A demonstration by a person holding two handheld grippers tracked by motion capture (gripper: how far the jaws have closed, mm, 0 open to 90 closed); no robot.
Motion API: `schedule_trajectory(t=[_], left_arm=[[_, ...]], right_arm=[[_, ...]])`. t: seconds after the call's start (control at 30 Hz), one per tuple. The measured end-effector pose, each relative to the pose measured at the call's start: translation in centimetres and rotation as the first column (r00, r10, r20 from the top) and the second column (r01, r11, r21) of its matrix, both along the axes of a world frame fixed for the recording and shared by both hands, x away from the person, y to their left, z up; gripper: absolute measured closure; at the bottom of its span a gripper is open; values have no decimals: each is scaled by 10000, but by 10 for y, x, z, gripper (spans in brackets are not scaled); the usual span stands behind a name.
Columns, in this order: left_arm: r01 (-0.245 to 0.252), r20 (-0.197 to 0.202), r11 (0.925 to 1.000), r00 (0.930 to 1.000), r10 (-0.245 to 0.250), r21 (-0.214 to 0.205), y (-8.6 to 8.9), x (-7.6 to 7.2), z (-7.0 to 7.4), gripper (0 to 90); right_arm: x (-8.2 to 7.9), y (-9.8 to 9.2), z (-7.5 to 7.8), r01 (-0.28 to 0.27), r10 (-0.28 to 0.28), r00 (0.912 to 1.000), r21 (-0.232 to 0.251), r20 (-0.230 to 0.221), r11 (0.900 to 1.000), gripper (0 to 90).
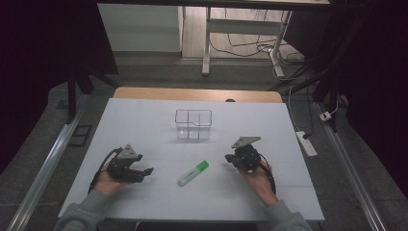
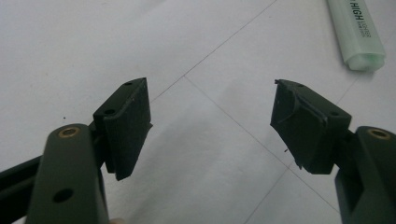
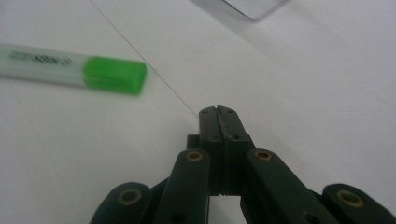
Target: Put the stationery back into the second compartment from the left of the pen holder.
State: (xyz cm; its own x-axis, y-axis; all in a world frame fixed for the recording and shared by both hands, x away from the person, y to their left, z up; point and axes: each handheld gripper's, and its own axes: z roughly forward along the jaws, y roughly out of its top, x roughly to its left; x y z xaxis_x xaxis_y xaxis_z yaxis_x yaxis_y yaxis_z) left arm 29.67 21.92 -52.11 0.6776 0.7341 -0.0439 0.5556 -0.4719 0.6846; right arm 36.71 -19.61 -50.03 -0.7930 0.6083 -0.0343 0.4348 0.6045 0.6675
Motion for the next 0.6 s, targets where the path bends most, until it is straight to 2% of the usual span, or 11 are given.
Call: schedule_trajectory(t=[0.13, 0.17, 0.3, 0.37, 0.43, 0.6], left_arm=[[47, -31, 10000, 10000, -47, 5, -1, 1, -1, 281], [59, -43, 10000, 10000, -59, 0, -1, 2, -1, 280], [97, -47, 9999, 9999, -97, 26, -2, 3, -1, 279], [101, -43, 9999, 9999, -101, 31, -2, 3, -1, 279], [108, -50, 9999, 9999, -108, 33, -3, 3, 0, 279], [104, 3, 9999, 9999, -104, -35, -4, 2, 2, 278]], right_arm=[[-4, -22, -1, 333, -333, 9994, 77, 43, 9994, 896], [-6, -28, -1, 380, -380, 9993, 124, 34, 9992, 873], [-17, -48, -2, 686, -689, 9975, 204, 160, 9974, 725], [-23, -59, -2, 849, -861, 9959, 400, 274, 9956, 611], [-28, -69, -2, 842, -863, 9958, 622, 311, 9945, 535], [-37, -89, -5, 958, -999, 9940, 831, 457, 9919, 425]])
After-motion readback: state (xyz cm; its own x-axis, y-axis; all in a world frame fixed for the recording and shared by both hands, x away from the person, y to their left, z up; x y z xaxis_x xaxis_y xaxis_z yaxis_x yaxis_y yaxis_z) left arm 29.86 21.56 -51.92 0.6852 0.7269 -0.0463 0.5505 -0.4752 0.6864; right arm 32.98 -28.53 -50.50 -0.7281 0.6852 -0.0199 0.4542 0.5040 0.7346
